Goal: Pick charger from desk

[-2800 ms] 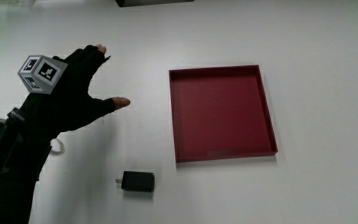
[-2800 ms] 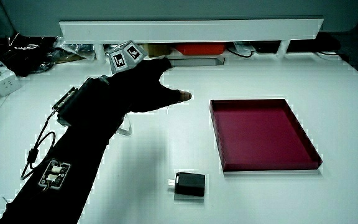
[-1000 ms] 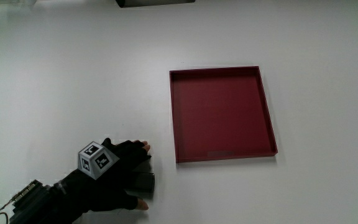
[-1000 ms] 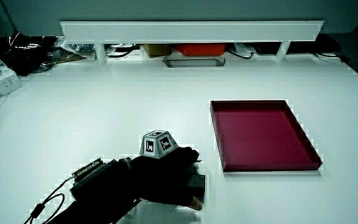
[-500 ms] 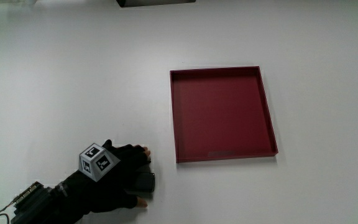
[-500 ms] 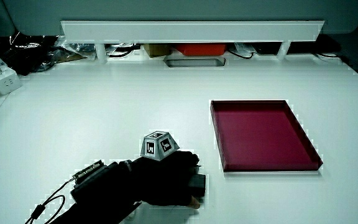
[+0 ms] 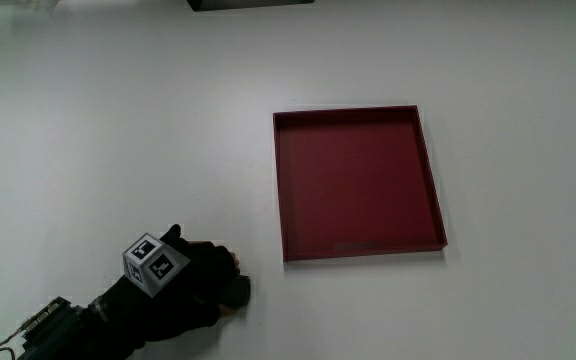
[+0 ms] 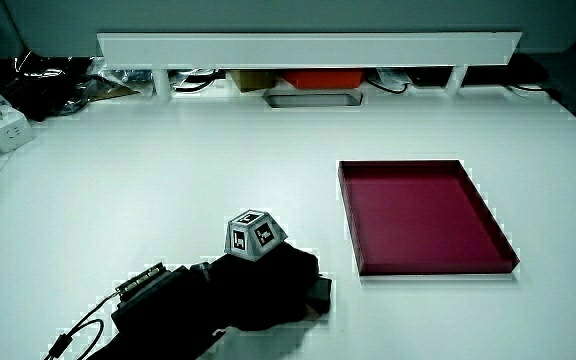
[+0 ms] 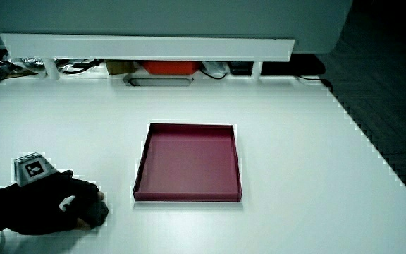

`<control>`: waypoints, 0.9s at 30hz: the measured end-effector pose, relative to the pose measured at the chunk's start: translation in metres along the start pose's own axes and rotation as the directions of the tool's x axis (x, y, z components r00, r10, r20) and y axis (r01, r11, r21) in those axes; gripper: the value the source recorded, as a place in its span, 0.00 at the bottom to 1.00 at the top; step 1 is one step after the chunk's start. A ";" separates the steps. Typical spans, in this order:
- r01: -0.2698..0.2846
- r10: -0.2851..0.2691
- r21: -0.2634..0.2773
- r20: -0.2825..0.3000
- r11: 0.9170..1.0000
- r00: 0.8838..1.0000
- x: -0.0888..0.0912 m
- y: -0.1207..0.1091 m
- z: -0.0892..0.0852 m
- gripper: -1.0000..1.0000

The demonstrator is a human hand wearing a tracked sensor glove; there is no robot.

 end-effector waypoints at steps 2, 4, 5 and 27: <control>-0.005 0.005 0.001 0.011 1.000 1.000 -0.002 0.000 -0.002 0.86; 0.006 -0.006 0.016 0.005 1.000 1.000 -0.001 -0.001 -0.001 0.89; 0.008 -0.008 0.009 0.012 1.000 1.000 -0.001 -0.001 -0.001 0.91; 0.088 -0.093 0.159 0.027 0.983 0.995 0.018 0.003 0.046 1.00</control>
